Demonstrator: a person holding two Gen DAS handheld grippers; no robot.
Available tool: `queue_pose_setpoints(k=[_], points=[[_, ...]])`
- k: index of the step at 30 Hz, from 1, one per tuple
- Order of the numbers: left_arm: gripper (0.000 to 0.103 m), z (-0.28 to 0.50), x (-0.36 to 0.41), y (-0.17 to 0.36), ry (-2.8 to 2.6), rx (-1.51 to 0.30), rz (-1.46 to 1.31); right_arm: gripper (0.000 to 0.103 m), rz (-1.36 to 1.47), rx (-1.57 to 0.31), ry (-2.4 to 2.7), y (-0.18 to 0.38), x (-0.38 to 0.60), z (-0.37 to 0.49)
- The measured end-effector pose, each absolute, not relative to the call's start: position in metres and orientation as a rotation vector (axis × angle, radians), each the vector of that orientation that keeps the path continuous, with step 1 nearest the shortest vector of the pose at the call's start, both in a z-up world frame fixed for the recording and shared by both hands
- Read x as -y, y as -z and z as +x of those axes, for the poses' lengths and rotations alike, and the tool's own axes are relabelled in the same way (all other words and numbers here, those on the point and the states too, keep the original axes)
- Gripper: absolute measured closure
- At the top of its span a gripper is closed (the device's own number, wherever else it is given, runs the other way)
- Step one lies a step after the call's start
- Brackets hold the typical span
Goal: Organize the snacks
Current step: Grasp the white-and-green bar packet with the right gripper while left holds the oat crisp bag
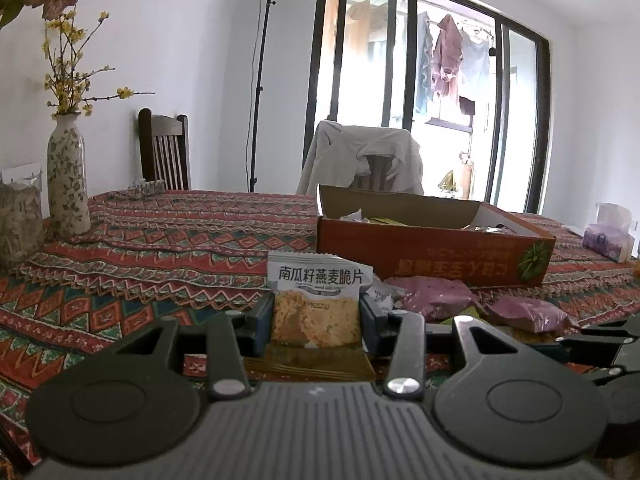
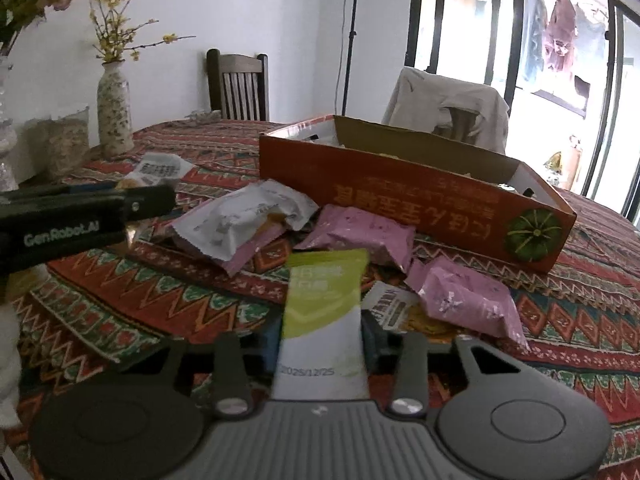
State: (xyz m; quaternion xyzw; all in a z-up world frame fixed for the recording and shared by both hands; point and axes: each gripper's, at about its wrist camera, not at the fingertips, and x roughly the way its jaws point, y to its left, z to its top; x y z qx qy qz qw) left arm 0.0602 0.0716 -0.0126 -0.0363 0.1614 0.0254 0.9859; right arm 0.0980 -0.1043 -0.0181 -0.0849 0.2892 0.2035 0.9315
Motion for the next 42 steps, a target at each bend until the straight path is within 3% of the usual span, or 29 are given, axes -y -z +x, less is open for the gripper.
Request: queue_pose_setpoints(k=[32,42], points=[[0.059,0.062,-0.058,0.011,-0.095,-0.333,0.009,0.066,0.002,-0.421,-0.334,-0.002,0.17,0.091],[0.059,0.07,-0.041,-0.019,-0.047,-0.292,-0.001,0.066,0.018,-0.358,-0.304,-0.017,0.186,0.099]])
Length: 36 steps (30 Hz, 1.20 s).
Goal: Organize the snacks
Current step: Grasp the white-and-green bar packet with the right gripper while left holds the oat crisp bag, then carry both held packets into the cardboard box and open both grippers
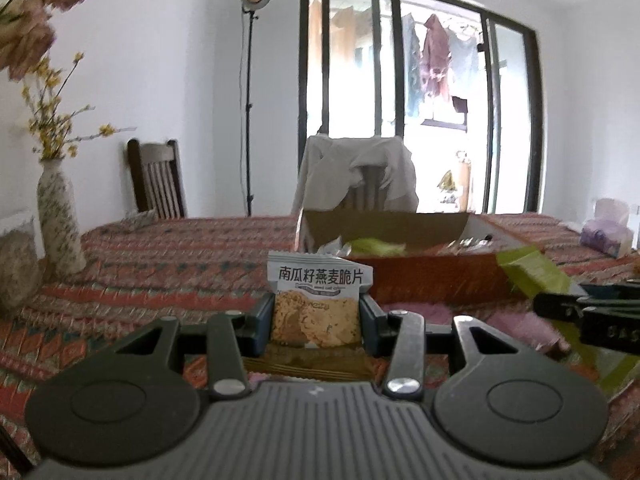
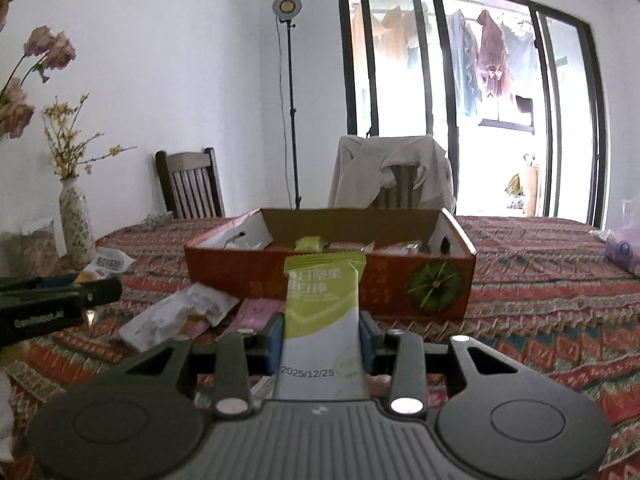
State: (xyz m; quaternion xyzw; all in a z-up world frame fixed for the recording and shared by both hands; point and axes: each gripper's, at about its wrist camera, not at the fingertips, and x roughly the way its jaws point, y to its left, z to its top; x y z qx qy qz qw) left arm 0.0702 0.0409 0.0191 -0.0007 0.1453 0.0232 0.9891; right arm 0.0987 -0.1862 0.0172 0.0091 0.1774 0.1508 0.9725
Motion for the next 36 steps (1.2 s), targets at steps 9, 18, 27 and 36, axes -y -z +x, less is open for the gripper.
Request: queue_pose_setpoints(k=[9,18,27,36], points=[[0.059,0.108,-0.017,-0.053,-0.018,-0.245,-0.016,0.066,0.021,-0.289,-0.271,-0.043,0.199,0.13],[0.059,0.159,0.0,-0.071,-0.017,-0.227,-0.02,0.066,0.029,-0.264,-0.261,-0.06,0.2,0.177],[0.059,0.209,0.006,-0.075,-0.024,-0.215,-0.028,0.066,0.055,-0.259,-0.245,-0.069,0.2,0.232],[0.059,0.248,0.002,-0.053,-0.032,-0.195,-0.087,0.066,0.09,-0.265,-0.241,-0.053,0.202,0.28]])
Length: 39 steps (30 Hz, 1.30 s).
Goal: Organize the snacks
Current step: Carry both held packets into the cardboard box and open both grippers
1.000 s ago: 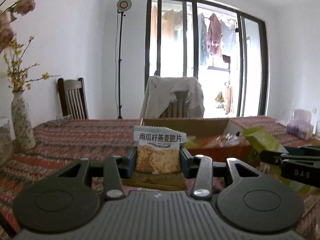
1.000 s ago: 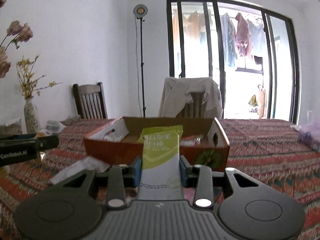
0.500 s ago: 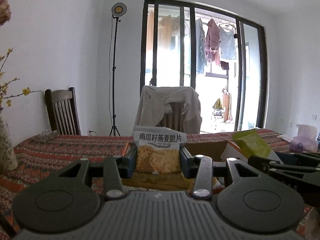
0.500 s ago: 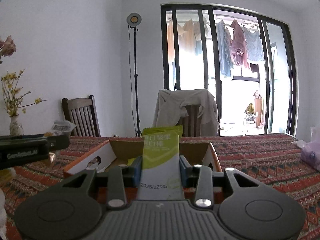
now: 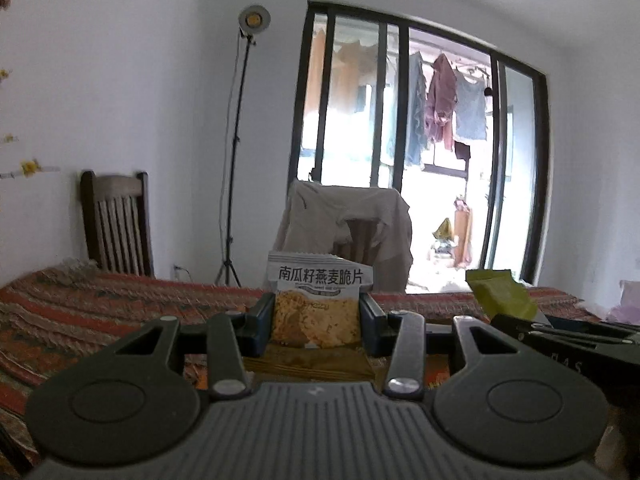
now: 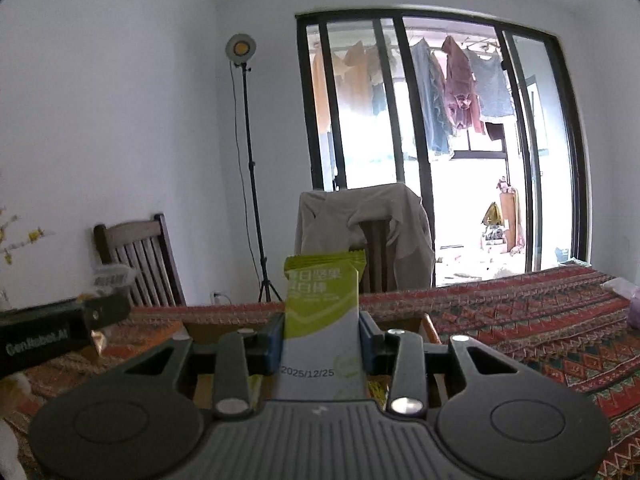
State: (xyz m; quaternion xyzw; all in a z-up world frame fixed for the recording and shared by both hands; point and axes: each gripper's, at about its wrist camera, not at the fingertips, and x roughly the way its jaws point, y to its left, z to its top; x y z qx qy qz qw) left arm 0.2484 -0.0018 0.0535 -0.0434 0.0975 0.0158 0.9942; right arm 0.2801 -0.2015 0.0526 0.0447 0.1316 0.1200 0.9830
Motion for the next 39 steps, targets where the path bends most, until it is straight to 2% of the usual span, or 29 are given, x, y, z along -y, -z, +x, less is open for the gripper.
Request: queue_pose_setpoints(k=[22,24,25,26,27,29,31,39], points=[[0.058,0.279,-0.007,-0.027,-0.047,-0.314,-0.086,0.065,0.059,-0.351,-0.206,-0.027,0.192,0.299],[0.049,0.278,-0.008,-0.025,-0.048,-0.316,-0.088,0.063,0.054,-0.368,-0.205,-0.023,0.192,0.301],[0.036,0.276,-0.009,-0.025,-0.046,-0.311,-0.098,0.063,0.055,-0.375,-0.207,-0.021,0.193,0.3],[0.021,0.273,-0.011,-0.025,-0.05,-0.301,-0.108,0.061,0.057,-0.376,-0.205,-0.02,0.194,0.299],[0.015,0.27,-0.012,-0.025,-0.059,-0.287,-0.115,0.048,0.059,-0.377,-0.205,-0.019,0.194,0.298],[0.005,0.264,-0.014,-0.027,-0.068,-0.263,-0.119,0.015,0.065,-0.367,-0.207,-0.019,0.196,0.295],[0.0,0.259,-0.017,-0.027,-0.084,-0.248,-0.125,0.0,0.077,-0.353,-0.209,-0.019,0.198,0.292],[0.0,0.252,-0.021,-0.032,-0.126,-0.225,-0.14,0.0,0.087,-0.349,-0.192,-0.02,0.203,0.288]])
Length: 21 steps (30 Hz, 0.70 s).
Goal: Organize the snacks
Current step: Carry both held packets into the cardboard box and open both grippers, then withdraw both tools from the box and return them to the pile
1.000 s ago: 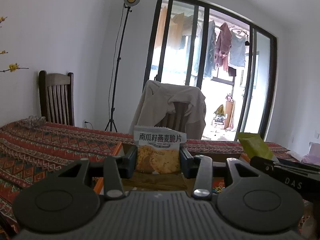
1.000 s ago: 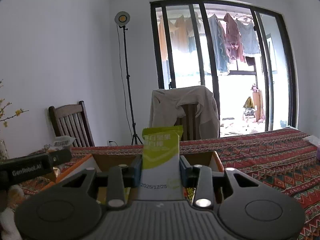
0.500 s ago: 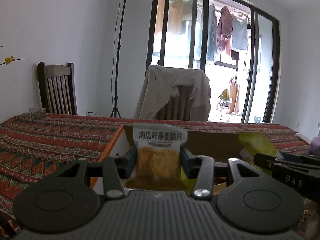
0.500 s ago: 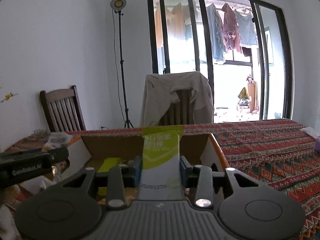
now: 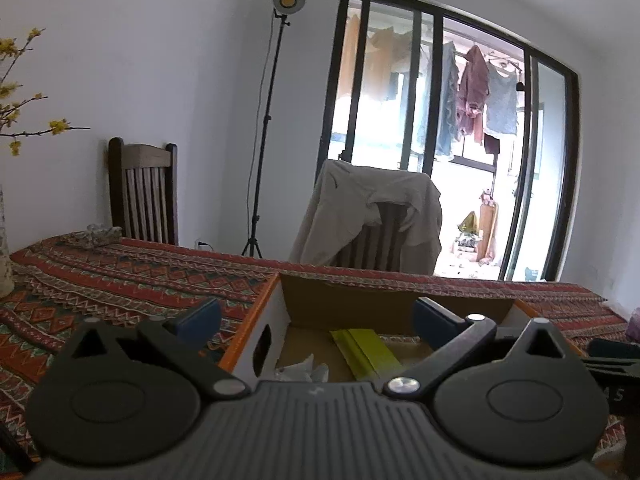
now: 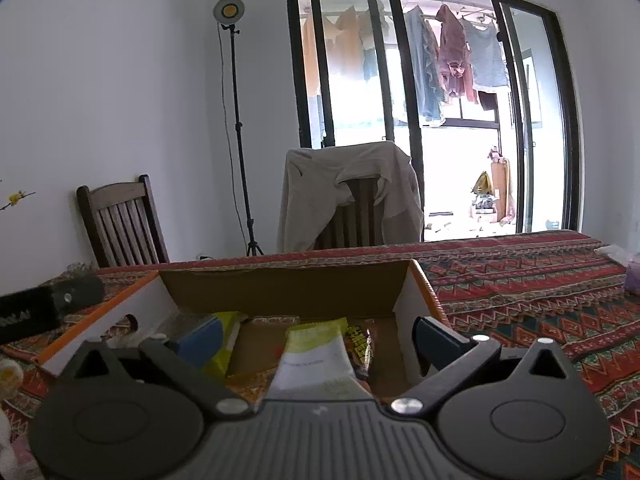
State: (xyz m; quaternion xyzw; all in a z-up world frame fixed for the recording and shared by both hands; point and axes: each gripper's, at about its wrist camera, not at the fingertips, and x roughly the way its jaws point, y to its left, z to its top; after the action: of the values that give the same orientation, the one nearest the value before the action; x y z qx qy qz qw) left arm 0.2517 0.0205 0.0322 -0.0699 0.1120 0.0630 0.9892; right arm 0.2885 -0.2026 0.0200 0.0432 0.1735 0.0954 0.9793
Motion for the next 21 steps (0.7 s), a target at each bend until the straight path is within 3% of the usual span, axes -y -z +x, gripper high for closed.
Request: queue_pose_setpoints(k=[13,21], points=[[0.0,0.246,-0.027,-0.035,-0.161,-0.232,-0.182,0.0,0.112,-0.332,-0.195,-0.026,0.207,0.284],[0.0,0.22,-0.044,-0.072,-0.192,-0.244,-0.258,0.0,0.129,-0.332,-0.217,-0.028,0.209,0.281]])
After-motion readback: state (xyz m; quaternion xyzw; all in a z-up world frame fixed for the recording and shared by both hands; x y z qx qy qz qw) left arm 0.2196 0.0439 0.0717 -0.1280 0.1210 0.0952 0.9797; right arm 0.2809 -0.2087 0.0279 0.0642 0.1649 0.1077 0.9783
